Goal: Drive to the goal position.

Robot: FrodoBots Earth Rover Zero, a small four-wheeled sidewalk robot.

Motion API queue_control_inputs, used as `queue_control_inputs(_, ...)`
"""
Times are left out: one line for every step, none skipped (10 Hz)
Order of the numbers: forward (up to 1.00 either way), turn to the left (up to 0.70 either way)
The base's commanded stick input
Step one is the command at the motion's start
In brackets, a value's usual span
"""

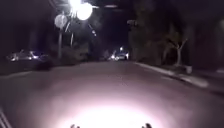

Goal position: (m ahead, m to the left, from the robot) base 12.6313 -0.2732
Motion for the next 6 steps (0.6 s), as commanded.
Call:
queue_control_inputs(0.7,0.0)
queue_control_inputs(0.7,0.0)
queue_control_inputs(0.7,0.0)
queue_control_inputs(0.7,0.0)
queue_control_inputs(0.7,0.0)
queue_control_inputs(0.7,0.0)
